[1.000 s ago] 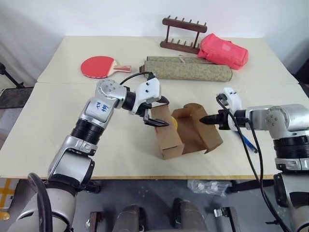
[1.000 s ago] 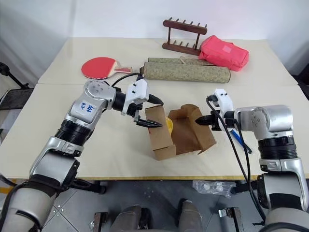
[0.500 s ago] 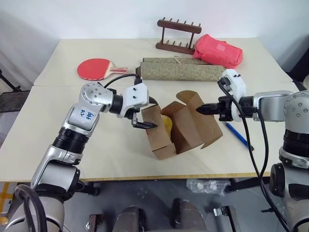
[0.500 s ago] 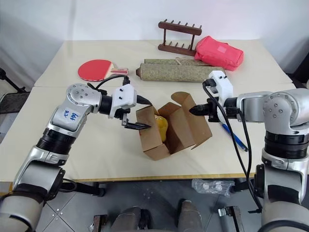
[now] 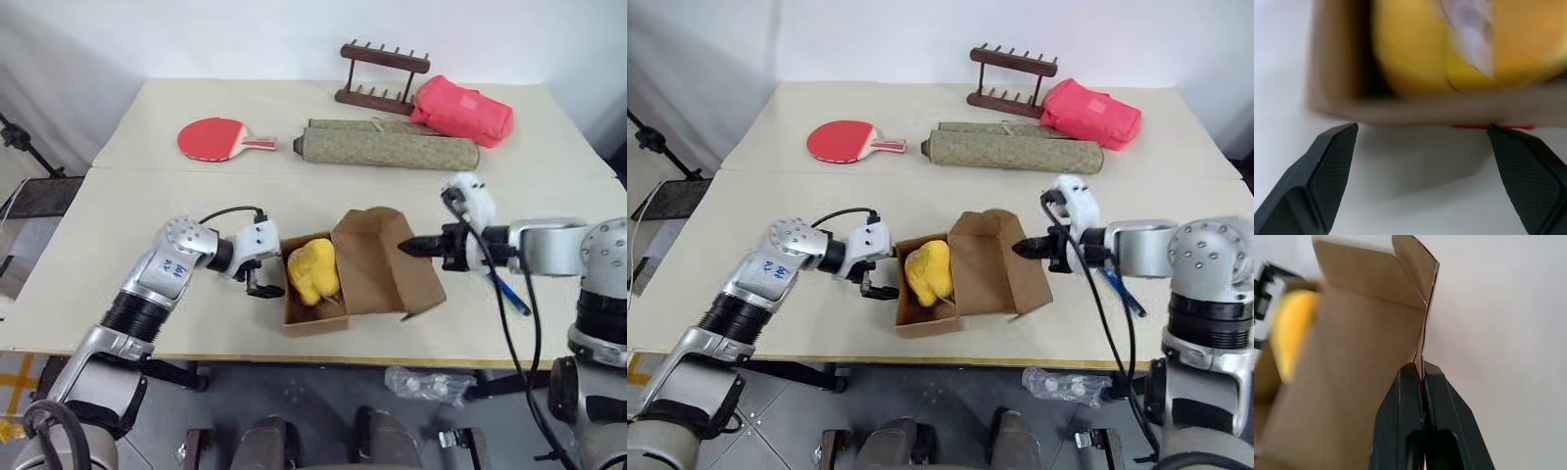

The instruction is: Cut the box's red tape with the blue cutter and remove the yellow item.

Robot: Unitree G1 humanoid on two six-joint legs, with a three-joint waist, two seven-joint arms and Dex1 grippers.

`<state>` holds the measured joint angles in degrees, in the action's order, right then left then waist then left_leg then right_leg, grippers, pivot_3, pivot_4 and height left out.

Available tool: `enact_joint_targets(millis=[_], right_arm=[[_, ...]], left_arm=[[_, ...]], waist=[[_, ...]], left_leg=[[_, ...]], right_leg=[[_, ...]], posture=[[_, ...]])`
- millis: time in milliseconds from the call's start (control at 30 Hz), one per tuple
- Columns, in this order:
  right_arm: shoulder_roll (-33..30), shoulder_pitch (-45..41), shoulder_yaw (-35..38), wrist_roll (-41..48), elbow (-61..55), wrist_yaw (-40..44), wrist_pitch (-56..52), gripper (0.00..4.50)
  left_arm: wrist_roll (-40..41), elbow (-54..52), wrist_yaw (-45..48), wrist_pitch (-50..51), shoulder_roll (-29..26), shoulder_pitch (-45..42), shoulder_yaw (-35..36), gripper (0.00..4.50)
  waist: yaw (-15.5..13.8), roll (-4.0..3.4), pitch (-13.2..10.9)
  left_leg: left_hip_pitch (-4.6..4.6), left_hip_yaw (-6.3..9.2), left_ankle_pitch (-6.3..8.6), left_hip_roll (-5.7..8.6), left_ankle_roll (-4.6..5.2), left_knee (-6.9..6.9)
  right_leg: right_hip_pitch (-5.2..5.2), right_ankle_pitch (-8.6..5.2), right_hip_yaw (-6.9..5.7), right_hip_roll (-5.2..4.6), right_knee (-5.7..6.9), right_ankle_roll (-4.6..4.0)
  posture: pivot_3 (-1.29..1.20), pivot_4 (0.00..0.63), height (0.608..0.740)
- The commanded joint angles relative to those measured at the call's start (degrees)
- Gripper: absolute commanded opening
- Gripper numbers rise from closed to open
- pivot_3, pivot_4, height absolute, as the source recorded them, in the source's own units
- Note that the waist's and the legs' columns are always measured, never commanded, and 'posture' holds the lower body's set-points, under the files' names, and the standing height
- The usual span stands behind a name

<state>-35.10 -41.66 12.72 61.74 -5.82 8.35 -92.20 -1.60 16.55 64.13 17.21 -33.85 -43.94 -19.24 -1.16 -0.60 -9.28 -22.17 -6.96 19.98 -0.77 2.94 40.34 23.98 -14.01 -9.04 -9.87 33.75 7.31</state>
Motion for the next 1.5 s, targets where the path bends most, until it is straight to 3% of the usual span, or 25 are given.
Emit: enact_joint_targets(millis=[33,167,367,633,733,933,1067,1300,1500], right_arm=[[1.69,1.29,0.17,-1.51,-0.77,-0.05,-0.3,0.05],[2.48,3.19,-2.96,-5.99,-2.11,1.02,2.74,0.05],[-4.97,6.78,-13.79,-18.07,-7.25,8.74,17.81,0.05],[-9.75,6.51,-11.04,-21.85,-5.27,18.92,27.01,0.05],[-11.3,5.83,-9.83,-21.86,-5.59,22.11,28.36,0.89],[-13.88,5.35,-10.31,-23.51,-5.88,27.65,31.4,2.99],[-15.22,4.52,-8.37,-23.44,-7.39,29.72,32.21,4.32],[-21.49,5.81,-1.68,-19.81,-12.22,36.34,31.93,4.45],[-25.69,10.94,2.0,-15.14,-19.38,41.95,31.21,4.45]], left_arm=[[-1.19,0.66,-1.65,-1.27,1.19,-0.63,-0.01,4.5],[-1.69,1.54,-1.65,-1.53,1.62,-1.06,0.35,4.5],[-0.85,1.29,-0.02,0.13,0.46,-0.9,1.69,4.5],[2.06,2.72,0.4,2.7,-1.68,-1.69,6.34,4.5],[2.45,3.71,1.03,2.74,-3.04,-2.33,7.44,4.5],[5.68,3.44,2.44,4.73,-2.67,-4.37,9.84,4.5],[12.04,0.13,2.14,11.17,-0.13,-7.77,13.99,4.5],[19.51,-10.06,4.21,20.38,1.7,-11.36,14.04,4.5],[14.23,-14.59,8.23,17.08,-0.46,-10.0,3.24,4.5]], waist=[[-0.18,0.0,0.0],[-0.16,-0.01,-0.01],[0.12,0.01,-0.02],[0.89,0.08,-0.08],[1.2,0.1,-0.09],[1.19,0.35,-0.27],[1.09,0.55,-0.44],[1.03,0.68,-0.6],[1.01,0.7,-0.62]], left_leg=[[-0.11,-0.01,0.0,0.02,0.01,0.0],[-0.15,-0.05,0.02,0.06,0.03,-0.03],[-0.11,-0.15,0.01,0.03,0.02,-0.06],[-0.16,-0.18,-0.02,-0.03,-0.01,-0.11],[-0.19,-0.19,-0.02,-0.02,-0.02,-0.18],[-0.22,-0.25,-0.05,0.0,-0.07,-0.21],[-0.24,-0.24,-0.05,-0.03,-0.07,-0.19],[-0.27,-0.19,-0.04,0.03,-0.09,-0.24],[-0.24,-0.23,-0.06,0.1,-0.15,-0.24]], right_leg=[[0.07,0.0,-0.04,0.0,-0.02,0.0],[0.13,0.01,-0.1,0.01,-0.03,0.02],[0.13,-0.01,-0.07,0.04,-0.12,0.04],[0.22,-0.01,-0.07,0.09,-0.1,0.04],[0.29,-0.01,-0.08,0.1,-0.11,0.05],[0.36,-0.01,-0.06,0.18,-0.11,0.05],[0.37,-0.01,-0.04,0.17,-0.11,0.05],[0.39,0.02,-0.07,0.17,-0.12,0.09],[0.38,0.02,-0.04,0.27,-0.14,0.09]], posture=[[0.0,0.15,0.74],[0.0,0.15,0.74],[0.0,0.15,0.74],[0.0,0.15,0.74],[0.0,0.15,0.74],[0.0,0.15,0.74],[0.0,0.15,0.74],[0.0,0.15,0.74],[0.0,0.15,0.74]])
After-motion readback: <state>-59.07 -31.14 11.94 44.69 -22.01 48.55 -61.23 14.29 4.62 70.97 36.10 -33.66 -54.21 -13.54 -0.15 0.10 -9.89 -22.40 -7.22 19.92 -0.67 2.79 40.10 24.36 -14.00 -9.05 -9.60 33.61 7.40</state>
